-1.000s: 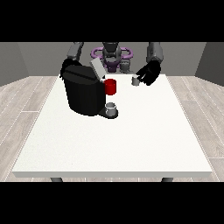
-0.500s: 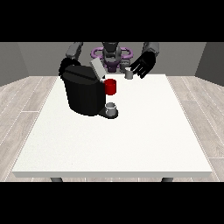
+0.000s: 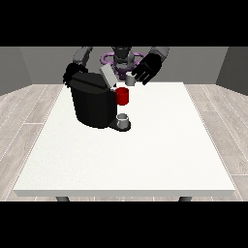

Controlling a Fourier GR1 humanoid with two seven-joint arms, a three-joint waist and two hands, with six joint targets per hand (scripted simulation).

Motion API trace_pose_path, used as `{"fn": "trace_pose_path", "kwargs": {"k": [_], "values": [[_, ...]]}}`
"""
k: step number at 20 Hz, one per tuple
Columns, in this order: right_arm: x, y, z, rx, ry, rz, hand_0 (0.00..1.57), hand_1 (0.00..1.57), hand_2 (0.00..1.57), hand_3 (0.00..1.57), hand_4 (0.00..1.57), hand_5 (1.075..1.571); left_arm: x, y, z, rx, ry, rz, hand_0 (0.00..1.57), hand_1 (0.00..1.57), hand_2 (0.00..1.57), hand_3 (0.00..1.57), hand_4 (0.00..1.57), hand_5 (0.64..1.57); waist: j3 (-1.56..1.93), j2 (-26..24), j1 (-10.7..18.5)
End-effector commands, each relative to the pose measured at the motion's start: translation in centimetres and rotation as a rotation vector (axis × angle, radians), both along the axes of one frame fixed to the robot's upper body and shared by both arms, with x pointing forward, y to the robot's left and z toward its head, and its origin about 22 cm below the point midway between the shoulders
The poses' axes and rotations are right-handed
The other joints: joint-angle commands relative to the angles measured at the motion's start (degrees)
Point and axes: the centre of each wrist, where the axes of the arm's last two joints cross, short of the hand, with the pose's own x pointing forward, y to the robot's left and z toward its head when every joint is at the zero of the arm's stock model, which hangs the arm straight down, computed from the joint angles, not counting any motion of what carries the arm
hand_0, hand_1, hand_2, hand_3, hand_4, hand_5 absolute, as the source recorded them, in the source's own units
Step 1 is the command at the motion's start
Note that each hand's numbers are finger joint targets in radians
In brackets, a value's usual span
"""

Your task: Insert the coffee pod into the coffee machine and close the lid

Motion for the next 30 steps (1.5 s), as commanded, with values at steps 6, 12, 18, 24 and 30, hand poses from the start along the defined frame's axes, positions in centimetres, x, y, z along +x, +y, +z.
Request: {"fn": "trace_pose_path", "kwargs": {"k": [6,12,18,24,30], "values": [[1.1,-0.5,2.9,-0.019,-0.072,-0.039,0.0,0.0,0.0,0.0,0.54,1.571,0.2,0.3,2.0,0.027,-0.047,-0.001,1.28,1.28,1.3,1.24,0.49,1.571,0.0,2.7,-0.8],[1.1,-0.1,2.3,-0.013,-0.062,-0.079,0.0,0.0,0.0,0.0,0.53,1.571,0.5,-2.6,0.1,0.023,-0.009,-0.041,1.3,1.3,1.33,1.23,0.5,1.571,0.01,3.0,0.1],[1.4,0.0,3.4,0.006,-0.05,-0.059,0.0,0.0,0.0,0.0,0.51,1.571,0.7,-1.9,2.0,0.035,-0.024,-0.018,1.25,1.25,1.29,1.21,0.51,1.571,0.01,4.2,-0.9],[0.1,-0.5,1.1,0.003,-0.064,-0.057,0.0,0.0,0.0,0.0,0.51,1.571,0.7,-2.3,2.1,0.035,-0.034,-0.033,1.2,1.2,1.27,1.2,0.5,1.571,0.02,4.7,-1.4],[1.1,-1.0,3.4,-0.003,-0.113,-0.063,0.0,0.0,0.0,0.0,0.53,1.571,0.7,-1.9,1.1,0.041,-0.063,0.004,1.16,1.16,1.24,1.18,0.49,1.571,-0.01,6.6,-1.5]]}}
